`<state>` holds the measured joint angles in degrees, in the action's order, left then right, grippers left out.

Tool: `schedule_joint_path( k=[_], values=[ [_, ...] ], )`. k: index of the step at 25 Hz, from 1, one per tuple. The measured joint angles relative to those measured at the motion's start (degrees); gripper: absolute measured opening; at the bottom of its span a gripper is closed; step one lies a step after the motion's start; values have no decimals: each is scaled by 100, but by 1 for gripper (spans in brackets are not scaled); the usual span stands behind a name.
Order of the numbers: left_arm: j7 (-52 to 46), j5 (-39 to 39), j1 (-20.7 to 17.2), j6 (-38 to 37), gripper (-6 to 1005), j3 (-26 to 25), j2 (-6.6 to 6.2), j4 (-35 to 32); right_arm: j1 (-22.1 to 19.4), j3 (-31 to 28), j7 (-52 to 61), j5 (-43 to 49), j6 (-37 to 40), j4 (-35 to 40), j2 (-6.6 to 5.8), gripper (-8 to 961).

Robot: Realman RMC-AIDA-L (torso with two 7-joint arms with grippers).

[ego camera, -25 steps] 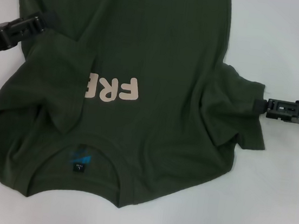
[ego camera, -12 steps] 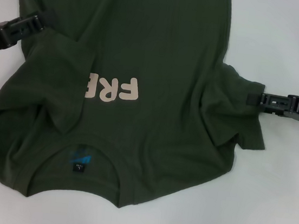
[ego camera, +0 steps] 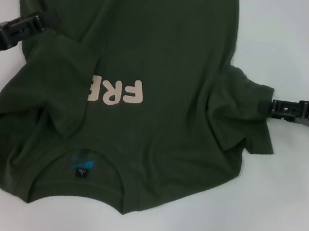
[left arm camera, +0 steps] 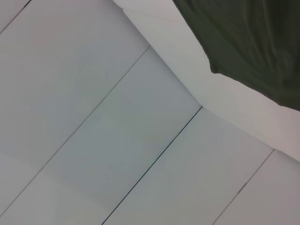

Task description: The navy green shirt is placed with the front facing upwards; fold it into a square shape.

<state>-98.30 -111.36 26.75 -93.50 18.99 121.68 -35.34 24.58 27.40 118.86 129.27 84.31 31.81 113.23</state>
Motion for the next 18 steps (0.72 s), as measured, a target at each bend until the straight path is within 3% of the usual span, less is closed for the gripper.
schedule_joint_path(
  k=[5,16,18],
  values=[
    [-5,0,-17,18,883,-1,-3,-5,64,7,85,89,-26,-7,16,605],
    [-1,0,-29,32,881,-71,-44,-1,75,11,222,90,-96,-9,15,381],
    [0,0,-30,36,880,-71,-48,0,71,11,222,90,-127,-9,15,287]
  ],
)
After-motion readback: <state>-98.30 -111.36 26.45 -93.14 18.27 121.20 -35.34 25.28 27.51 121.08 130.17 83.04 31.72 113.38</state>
